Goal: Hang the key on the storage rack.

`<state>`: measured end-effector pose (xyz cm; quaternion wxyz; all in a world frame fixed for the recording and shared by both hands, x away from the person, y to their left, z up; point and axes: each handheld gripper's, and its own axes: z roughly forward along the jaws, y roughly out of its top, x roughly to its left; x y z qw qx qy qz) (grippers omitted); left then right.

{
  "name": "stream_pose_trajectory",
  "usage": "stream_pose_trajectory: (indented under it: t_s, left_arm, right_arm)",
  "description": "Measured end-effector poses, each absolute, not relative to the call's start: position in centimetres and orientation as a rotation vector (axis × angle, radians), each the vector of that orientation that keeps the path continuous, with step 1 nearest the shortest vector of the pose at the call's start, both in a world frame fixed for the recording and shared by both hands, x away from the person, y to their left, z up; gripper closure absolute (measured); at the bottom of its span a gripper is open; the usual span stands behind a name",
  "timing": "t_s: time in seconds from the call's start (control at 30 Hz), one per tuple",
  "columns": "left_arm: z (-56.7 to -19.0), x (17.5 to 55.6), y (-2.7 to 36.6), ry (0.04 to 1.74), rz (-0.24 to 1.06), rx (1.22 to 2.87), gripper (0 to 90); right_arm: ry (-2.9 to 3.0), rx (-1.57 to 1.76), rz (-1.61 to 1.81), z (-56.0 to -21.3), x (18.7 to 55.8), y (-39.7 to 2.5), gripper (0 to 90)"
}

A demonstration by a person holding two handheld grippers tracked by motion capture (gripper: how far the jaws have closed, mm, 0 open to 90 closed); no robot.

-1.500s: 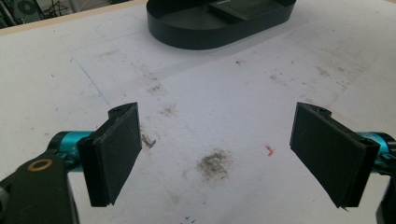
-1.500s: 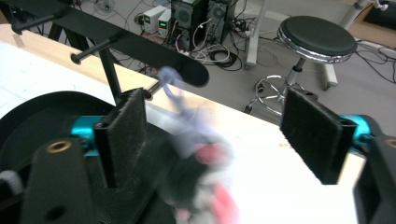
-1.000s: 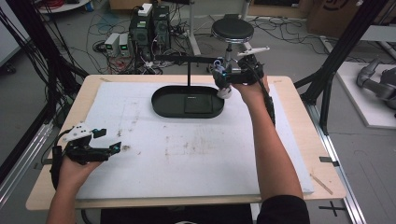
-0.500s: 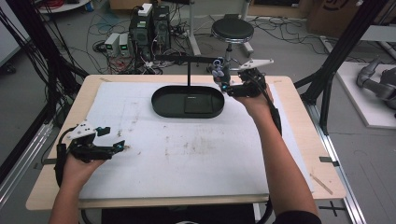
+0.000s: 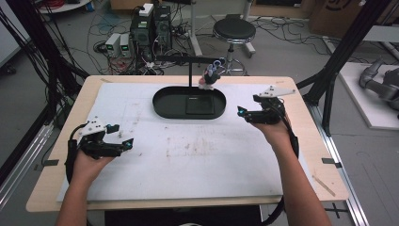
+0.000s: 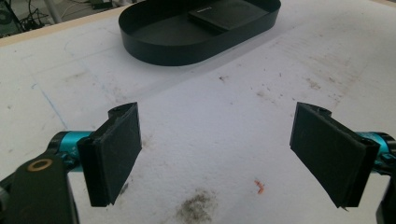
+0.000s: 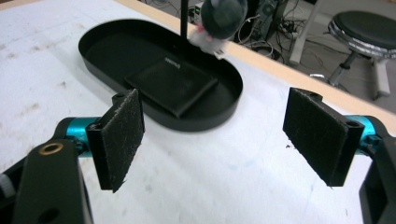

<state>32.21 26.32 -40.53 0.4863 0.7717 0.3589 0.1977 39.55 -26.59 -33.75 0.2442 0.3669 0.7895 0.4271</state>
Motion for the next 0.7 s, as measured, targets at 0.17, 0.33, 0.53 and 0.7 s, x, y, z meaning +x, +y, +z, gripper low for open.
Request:
stream_pose_trajectory:
  t_s: [0.17,0.33,0.53,0.7]
  left_arm:
    - [-40.7,32.5,25.9,0.866,0.48,1.866,16.6]
    - [-40.9,32.7,25.6,0.864,0.478,1.857,16.5]
    - [-41.1,32.7,25.5,0.861,0.479,1.852,16.5]
    - [-41.1,32.7,25.6,0.856,0.481,1.845,16.5]
  right_arm:
    - [2.137,1.045,1.189,-35.4,38.0,-28.5,21.2]
    - [2.124,1.078,1.221,-37.1,36.5,-29.7,21.2]
    - [2.101,1.106,1.268,-38.8,35.2,-30.3,21.2]
    - [2.107,1.098,1.273,-40.0,34.5,-30.6,20.3]
